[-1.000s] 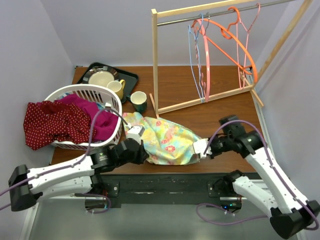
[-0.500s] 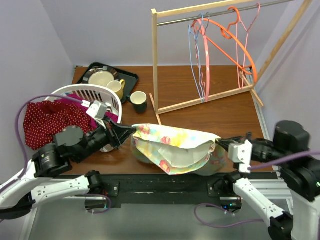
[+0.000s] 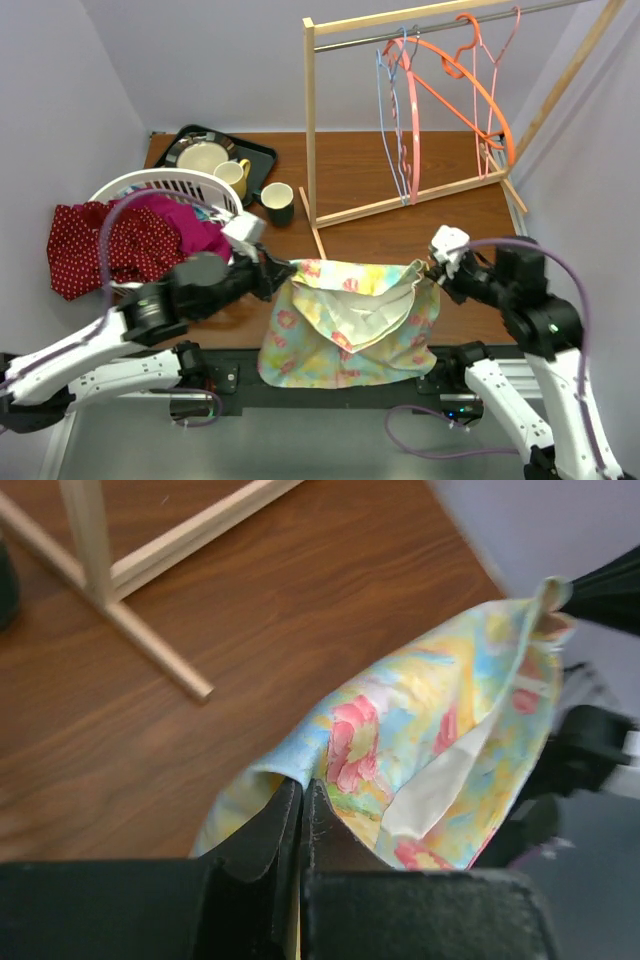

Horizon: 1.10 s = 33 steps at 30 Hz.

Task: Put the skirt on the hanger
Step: Flatten the skirt

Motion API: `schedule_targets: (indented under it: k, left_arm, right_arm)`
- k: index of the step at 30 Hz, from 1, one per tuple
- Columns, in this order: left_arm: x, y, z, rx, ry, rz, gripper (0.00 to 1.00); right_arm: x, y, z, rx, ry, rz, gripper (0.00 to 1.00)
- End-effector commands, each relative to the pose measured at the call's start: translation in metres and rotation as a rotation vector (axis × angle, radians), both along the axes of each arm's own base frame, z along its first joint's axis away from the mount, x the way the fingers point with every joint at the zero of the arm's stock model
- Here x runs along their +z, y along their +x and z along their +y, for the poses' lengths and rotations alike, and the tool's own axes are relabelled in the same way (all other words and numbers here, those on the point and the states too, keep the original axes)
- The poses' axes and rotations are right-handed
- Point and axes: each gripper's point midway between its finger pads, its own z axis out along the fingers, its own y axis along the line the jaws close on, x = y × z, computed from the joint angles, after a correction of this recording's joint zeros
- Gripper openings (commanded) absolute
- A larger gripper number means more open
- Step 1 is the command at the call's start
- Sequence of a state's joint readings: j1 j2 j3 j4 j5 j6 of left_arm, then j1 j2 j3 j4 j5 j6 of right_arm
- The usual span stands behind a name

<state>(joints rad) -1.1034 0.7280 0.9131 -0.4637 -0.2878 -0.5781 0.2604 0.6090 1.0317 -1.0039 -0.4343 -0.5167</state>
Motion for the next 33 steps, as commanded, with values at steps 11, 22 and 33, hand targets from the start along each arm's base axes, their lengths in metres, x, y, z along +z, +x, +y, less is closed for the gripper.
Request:
schedule_targets:
  k: [11,22,33]
  left_arm:
    - [-0.139,0.113,-0.024,0.182,0.024,0.237,0.0]
    - [-0.19,0.065,-0.008,0.074,0.17,0.434,0.02]
    - [-0.218,0.009,0.002,-0.027,0.169,0.621,0.16]
  right_arm:
    - [-0.104,0.104,-0.038,-0.348,-0.188,0.062,0.03]
    - [-0.108,0.043,-0.029,0.089,-0.367,0.072,0.17]
    - [-0.131,-0.028,-0.042,0.478,-0.547,0.131,0.55]
